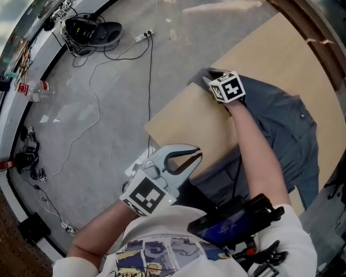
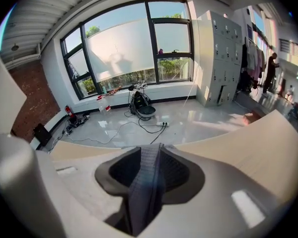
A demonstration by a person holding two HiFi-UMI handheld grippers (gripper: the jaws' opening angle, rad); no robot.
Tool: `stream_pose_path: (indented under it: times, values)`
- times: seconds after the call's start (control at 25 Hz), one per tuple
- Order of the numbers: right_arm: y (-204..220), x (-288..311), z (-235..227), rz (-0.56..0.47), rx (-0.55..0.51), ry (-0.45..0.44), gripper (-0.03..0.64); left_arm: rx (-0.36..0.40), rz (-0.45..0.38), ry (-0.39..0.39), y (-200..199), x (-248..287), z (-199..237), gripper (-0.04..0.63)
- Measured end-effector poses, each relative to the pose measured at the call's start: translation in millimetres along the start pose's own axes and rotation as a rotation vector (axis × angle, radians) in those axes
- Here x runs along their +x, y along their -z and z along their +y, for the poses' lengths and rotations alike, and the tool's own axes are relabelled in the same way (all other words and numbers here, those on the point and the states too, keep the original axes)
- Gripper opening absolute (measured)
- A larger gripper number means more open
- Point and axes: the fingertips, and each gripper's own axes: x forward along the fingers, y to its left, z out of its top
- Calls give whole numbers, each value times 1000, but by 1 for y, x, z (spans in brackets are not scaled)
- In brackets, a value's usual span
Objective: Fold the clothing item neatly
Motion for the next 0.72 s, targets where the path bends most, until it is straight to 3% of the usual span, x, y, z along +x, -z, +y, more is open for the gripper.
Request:
stream_pose_path:
  times: [0.24,0.72]
  values:
    - [6,5,-4,5,64,1,111,-16,-1,-16,7,-3,1,37]
    - [7,1,6,0,-29,89,29,-19,-4,-9,12,-12,2,37]
